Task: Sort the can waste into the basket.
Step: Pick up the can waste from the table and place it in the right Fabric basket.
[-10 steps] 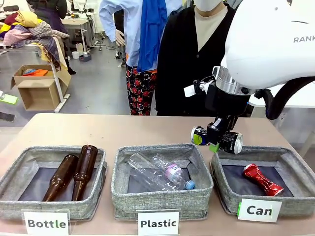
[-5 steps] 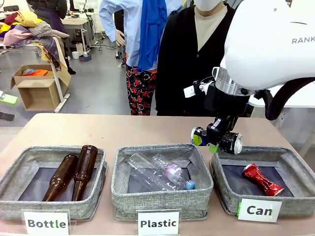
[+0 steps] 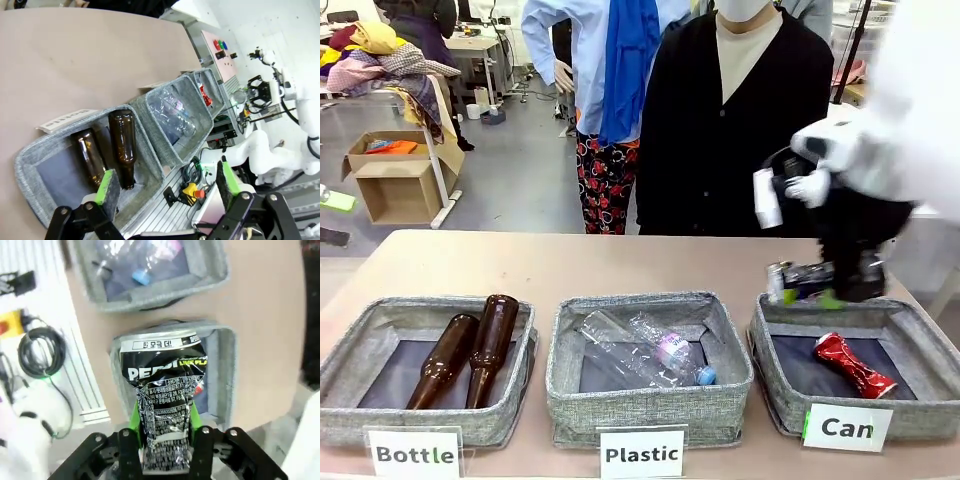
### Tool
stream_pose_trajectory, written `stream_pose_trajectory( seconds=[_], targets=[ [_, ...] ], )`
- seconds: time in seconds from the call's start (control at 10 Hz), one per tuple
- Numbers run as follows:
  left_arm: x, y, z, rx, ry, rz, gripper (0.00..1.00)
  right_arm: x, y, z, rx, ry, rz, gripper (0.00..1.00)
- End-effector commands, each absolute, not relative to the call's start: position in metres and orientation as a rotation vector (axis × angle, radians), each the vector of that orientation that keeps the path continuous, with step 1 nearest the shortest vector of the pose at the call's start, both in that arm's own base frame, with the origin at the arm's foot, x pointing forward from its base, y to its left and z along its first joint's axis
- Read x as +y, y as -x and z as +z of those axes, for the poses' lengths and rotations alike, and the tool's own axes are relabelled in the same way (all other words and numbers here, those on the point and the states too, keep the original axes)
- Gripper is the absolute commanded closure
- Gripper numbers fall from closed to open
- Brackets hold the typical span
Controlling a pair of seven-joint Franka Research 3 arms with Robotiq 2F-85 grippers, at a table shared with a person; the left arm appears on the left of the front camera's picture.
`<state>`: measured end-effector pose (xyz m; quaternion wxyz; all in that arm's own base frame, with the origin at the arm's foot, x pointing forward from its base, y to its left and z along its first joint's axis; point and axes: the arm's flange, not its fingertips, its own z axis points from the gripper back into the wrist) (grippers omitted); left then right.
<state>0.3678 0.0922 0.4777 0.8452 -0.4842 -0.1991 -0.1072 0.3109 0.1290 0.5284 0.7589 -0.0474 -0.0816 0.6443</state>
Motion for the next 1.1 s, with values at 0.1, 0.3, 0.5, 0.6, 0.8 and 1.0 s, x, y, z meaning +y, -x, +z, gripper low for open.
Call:
stream_pose_trajectory(
  seconds=[0.1,0.3,0.5,0.6,0.8,1.0],
  targets=[
    [0.093,-0.366,0.477,-0.428,1.02,-0.245,0.0,0.025,-0.32,0.544,-0.338,-0.199,1.304,0.59],
    [0.093,-0.366,0.477,-0.428,1.02,-0.245,0.0,-0.003,-0.322,0.54,-0.404,-0.247,1.217,0.59],
    [0.093,-0.366,0.477,-0.428,1.02,-0.245,0.0,-0.001,-0.326,0.536,-0.429,-0.236,1.227,0.59],
    [0.093,-0.366,0.477,-0.428,1.02,-0.245,0.0,0.001,-0.327,0.535,-0.431,-0.224,1.23,0.59],
    [0.093,-0.366,0.477,-0.428,1.02,-0.245,0.0,0.004,-0.33,0.531,-0.445,-0.199,1.215,0.59],
    [0.093,-0.366,0.477,-0.428,1.02,-0.245,0.0,0.004,-0.331,0.53,-0.472,-0.184,1.193,0.04]
  ],
)
